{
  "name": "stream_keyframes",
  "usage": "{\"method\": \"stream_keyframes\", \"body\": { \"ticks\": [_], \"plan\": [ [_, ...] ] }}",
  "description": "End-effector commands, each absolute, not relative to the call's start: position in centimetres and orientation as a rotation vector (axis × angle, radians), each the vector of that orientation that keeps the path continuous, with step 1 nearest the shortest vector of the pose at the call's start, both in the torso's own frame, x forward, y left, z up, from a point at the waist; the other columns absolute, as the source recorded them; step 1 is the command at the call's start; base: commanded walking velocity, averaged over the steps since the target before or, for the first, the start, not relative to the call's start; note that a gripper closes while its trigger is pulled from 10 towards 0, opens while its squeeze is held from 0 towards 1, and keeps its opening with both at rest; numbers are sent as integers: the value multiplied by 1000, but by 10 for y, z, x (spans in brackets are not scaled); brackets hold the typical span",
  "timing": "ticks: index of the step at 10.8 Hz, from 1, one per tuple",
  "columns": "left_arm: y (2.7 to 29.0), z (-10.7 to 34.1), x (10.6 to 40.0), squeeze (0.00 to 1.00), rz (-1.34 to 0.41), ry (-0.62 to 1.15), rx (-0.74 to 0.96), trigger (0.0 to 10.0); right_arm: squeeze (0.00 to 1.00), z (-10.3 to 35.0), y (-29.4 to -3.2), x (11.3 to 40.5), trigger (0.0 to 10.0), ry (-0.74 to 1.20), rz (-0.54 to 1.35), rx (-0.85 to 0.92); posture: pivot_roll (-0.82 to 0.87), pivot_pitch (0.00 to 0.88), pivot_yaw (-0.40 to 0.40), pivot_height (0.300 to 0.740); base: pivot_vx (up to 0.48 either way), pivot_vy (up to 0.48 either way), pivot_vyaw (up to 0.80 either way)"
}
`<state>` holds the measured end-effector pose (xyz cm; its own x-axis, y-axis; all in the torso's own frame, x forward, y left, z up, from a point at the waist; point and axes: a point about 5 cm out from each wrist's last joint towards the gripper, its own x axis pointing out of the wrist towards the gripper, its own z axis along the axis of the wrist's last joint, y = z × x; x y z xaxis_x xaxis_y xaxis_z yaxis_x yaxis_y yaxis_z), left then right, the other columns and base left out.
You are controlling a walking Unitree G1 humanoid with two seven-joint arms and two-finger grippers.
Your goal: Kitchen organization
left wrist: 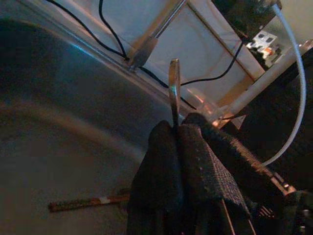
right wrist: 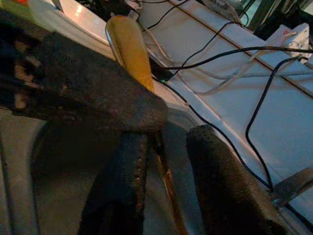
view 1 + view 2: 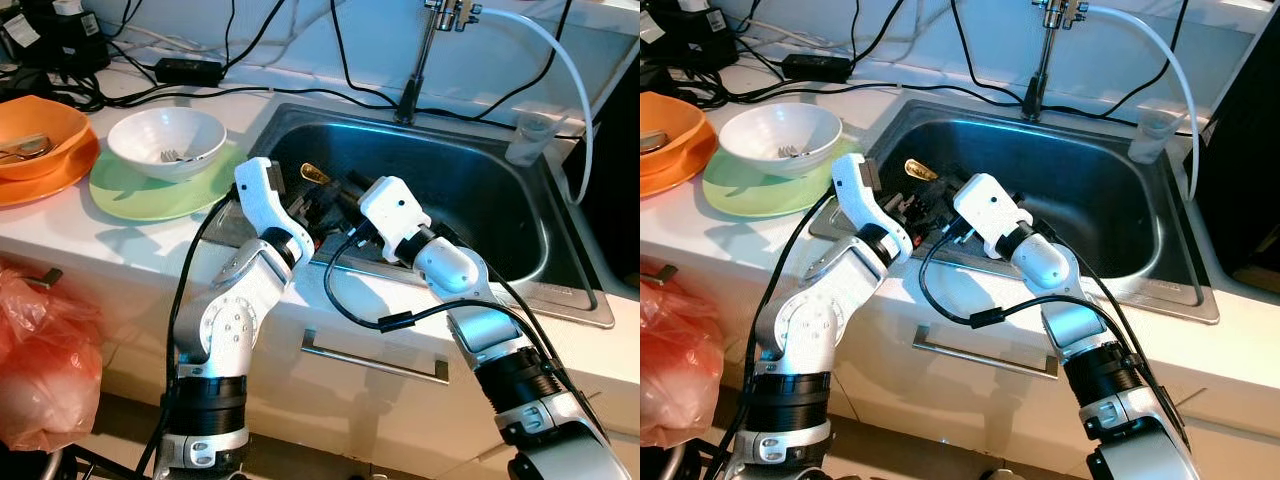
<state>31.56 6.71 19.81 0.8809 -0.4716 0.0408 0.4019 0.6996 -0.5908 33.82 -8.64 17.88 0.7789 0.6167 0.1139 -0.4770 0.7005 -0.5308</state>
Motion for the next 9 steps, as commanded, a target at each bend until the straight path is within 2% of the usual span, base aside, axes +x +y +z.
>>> {"method": "stream_keyframes", "body": {
  "ticks": [1,9],
  "plan": [
    [66,199,313,0,-489,124,-641,0,0,184,-92,341,0,-310,587,-517,10,0,-53,740,0,0,0],
    [61,208,306,0,-515,133,-711,0,0,181,-99,350,0,-290,565,-553,22,0,-62,740,0,0,0]
  ]
}}
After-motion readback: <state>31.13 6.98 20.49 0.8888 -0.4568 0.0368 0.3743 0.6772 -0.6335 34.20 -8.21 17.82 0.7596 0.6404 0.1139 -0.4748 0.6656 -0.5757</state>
